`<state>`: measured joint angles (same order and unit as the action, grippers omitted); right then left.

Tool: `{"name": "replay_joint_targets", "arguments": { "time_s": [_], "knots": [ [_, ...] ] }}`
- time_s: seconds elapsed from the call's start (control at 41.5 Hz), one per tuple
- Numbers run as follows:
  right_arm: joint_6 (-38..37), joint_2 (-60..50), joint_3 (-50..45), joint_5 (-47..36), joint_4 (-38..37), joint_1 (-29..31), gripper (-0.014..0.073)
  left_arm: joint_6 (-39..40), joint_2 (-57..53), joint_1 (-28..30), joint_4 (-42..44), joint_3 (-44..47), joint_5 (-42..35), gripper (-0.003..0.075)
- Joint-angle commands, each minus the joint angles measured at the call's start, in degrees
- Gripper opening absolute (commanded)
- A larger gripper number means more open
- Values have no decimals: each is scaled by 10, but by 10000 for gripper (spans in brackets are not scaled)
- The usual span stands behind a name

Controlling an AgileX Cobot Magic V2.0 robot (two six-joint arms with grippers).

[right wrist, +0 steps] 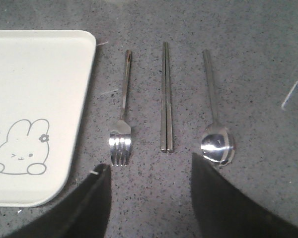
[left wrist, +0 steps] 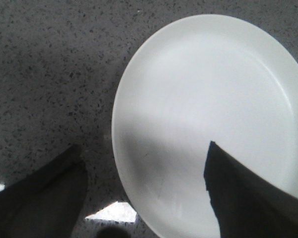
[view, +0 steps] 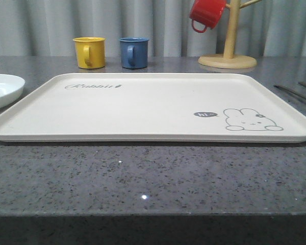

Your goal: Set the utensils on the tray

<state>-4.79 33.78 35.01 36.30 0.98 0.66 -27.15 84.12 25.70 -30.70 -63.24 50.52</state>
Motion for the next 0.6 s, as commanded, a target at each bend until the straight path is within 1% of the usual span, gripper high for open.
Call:
{"name": "replay_joint_targets", "arguments": {
  "time_s": [0.0,0.362,0.41,0.458,0.579],
  "knots": [
    [5,5,20,-35,-2,-1,402,-6,4,1,-30,-21,-25,482],
    [5,5,20,-35,-2,-1,402,-10,48,1,-31,-21,-41,476],
    [5,5,20,-35,-2,-1,402,-10,48,1,-31,-21,-41,457],
    [5,5,20,-35,-2,-1,402,-10,48,1,-31,-21,-41,420],
    [5,5,20,-35,-2,-1,402,-10,48,1,-26,-21,-36,308]
  ]
}}
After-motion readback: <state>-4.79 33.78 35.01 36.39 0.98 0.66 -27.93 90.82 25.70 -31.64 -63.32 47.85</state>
